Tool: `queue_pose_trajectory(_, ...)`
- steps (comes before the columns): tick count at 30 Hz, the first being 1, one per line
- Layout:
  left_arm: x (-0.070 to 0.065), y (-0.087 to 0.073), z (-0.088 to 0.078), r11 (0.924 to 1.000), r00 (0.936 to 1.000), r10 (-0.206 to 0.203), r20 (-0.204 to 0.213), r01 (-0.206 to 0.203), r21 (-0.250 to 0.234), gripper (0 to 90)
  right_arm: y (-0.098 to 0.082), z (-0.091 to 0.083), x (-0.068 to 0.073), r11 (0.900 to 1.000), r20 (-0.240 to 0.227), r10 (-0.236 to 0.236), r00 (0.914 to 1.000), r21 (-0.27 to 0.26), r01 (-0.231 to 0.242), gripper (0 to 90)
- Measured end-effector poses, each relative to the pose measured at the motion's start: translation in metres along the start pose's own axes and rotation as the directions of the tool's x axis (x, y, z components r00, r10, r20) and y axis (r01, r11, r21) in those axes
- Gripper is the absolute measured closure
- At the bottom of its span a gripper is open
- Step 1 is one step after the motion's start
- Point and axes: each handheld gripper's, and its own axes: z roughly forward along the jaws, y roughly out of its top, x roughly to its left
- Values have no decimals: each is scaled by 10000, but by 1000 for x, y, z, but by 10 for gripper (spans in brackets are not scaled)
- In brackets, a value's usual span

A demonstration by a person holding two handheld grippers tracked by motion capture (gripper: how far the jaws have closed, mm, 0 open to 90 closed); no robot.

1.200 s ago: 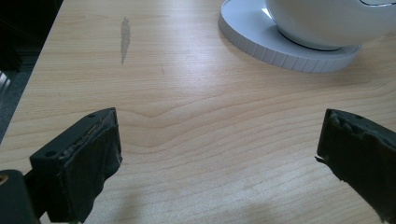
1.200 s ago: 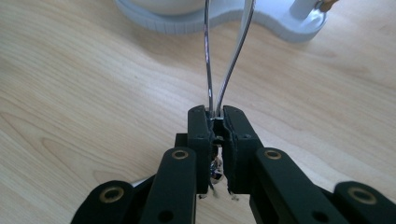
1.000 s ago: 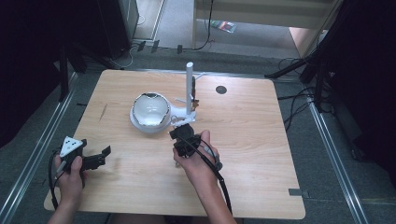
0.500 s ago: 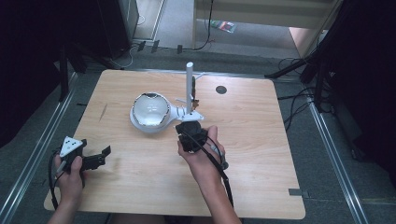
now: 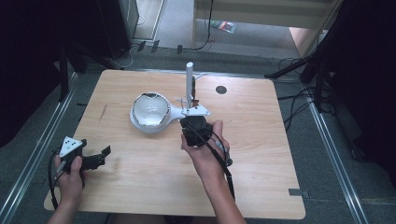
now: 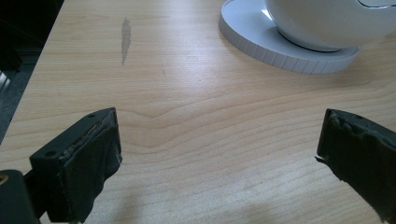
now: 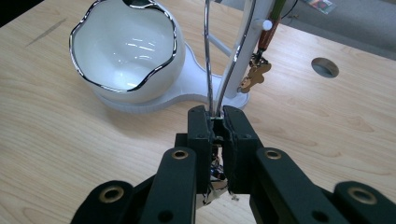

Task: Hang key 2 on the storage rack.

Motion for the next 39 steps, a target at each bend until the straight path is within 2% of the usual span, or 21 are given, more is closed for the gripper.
queue_pose_trajectory(7, 0, 0, 0, 10000, 10000, 17, 20, -17, 35, 1, 6, -4, -4, 9999, 41, 72, 10000, -154, -72, 836)
queue_pose_trajectory(27, 1, 0, 0, 10000, 10000, -42, 27, 42, -45, 2, 13, 0, -7, 9991, 159, 243, 9996, -352, -237, 835)
queue_pose_trajectory(39, 1, 0, 0, 10000, 10000, -31, 34, 31, -3, 2, 15, 17, -15, 9989, 408, 415, 9983, -214, -406, 835)
